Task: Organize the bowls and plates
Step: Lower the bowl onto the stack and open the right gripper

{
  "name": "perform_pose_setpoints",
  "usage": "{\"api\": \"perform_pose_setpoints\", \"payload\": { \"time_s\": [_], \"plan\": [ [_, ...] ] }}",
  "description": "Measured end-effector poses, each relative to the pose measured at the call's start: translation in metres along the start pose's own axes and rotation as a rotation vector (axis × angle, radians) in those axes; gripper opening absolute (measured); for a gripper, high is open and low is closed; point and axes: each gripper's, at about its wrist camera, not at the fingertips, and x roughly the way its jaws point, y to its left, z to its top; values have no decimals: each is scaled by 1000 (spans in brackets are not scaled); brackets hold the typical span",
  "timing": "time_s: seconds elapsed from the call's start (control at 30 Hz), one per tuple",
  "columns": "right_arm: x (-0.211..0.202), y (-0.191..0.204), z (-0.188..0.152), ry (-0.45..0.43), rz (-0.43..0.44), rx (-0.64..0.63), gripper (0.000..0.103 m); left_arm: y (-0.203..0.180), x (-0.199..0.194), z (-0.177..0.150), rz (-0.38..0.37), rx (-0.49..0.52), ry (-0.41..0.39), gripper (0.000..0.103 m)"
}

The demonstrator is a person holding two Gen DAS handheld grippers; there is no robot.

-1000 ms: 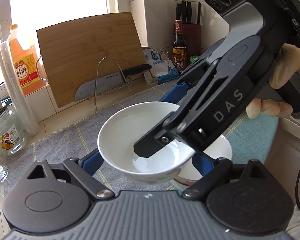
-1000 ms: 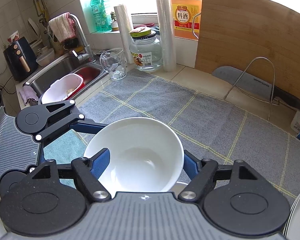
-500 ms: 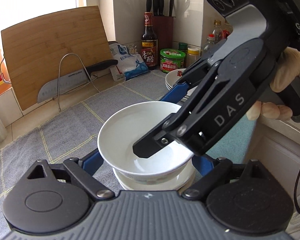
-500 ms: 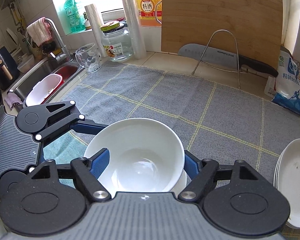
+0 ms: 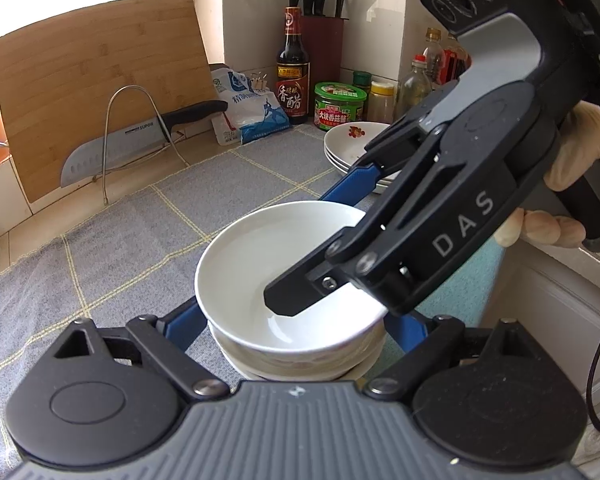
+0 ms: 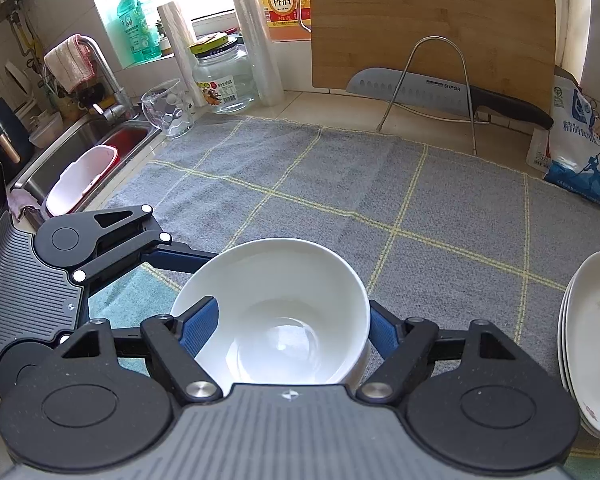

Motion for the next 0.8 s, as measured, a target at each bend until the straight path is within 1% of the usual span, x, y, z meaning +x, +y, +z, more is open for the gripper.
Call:
{"api": "perform_pose_setpoints", "payload": {
  "time_s": [0.27, 0.37, 0.5, 0.63, 0.8],
  "plan": [
    [2, -1, -2, -3, 6, -1, 83, 5, 2, 1, -15, -30, 16, 96],
    [3, 0, -3, -6, 2, -10, 85, 6, 3, 2, -24, -36, 19, 96],
    [4, 1, -4, -9, 1, -14, 91, 8, 5, 2, -36, -41, 24, 97],
    [2, 5, -6, -21, -12, -31, 103, 6, 3, 1, -32, -20, 21, 98],
    [2, 7, -5, -29, -25, -42, 103, 8, 0, 1, -38, -8, 12, 98]
  ]
}}
